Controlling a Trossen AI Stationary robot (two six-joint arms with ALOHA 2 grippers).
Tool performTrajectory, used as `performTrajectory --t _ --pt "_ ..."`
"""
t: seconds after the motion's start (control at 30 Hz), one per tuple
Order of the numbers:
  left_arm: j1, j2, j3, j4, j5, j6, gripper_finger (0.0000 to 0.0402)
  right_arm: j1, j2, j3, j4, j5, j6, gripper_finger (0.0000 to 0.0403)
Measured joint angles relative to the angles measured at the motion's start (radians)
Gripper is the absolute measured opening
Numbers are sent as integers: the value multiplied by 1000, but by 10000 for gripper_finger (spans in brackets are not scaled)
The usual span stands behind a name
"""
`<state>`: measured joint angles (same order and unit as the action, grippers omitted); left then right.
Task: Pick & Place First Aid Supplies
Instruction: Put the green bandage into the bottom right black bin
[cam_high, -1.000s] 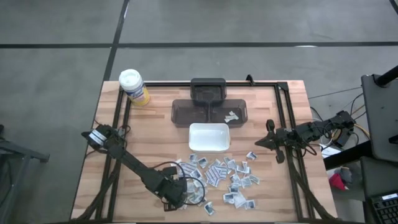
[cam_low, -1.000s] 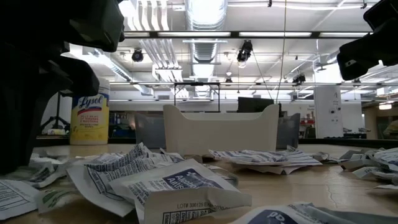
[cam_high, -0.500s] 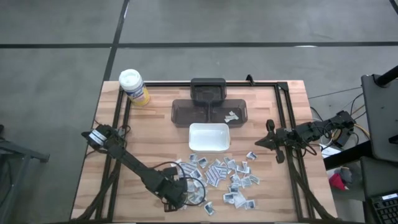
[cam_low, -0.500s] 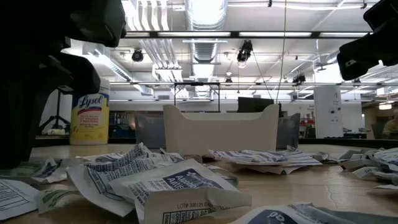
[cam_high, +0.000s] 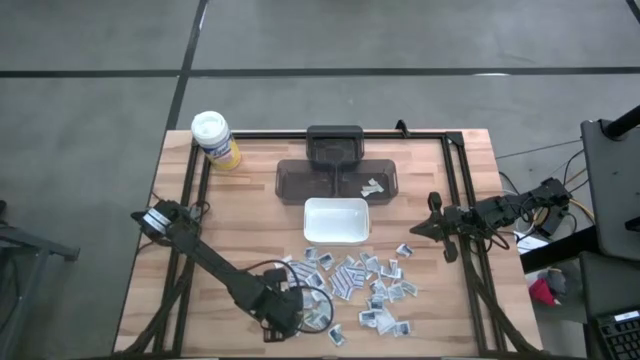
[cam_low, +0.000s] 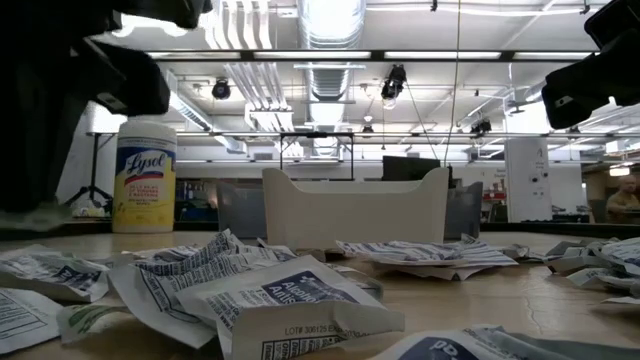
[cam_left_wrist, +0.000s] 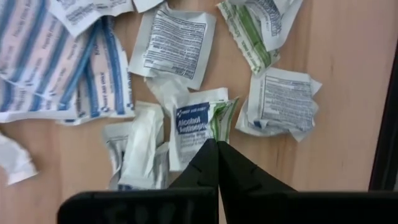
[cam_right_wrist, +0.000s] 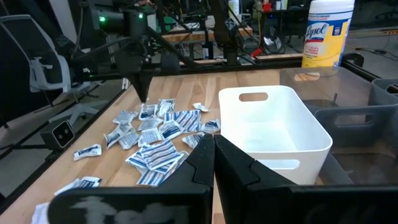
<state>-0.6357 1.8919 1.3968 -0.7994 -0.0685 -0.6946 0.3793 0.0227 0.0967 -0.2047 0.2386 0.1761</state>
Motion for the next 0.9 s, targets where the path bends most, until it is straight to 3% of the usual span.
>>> performTrajectory --t 0.27,0.6,0.9 --pt "7 0 103 -101 -35 53 0 0 0 0 0 0 0 8" --pt "93 0 279 -78 -257 229 0 0 0 0 0 0 0 8" --pt "222 0 338 192 -347 586 0 0 0 0 0 0 0 8"
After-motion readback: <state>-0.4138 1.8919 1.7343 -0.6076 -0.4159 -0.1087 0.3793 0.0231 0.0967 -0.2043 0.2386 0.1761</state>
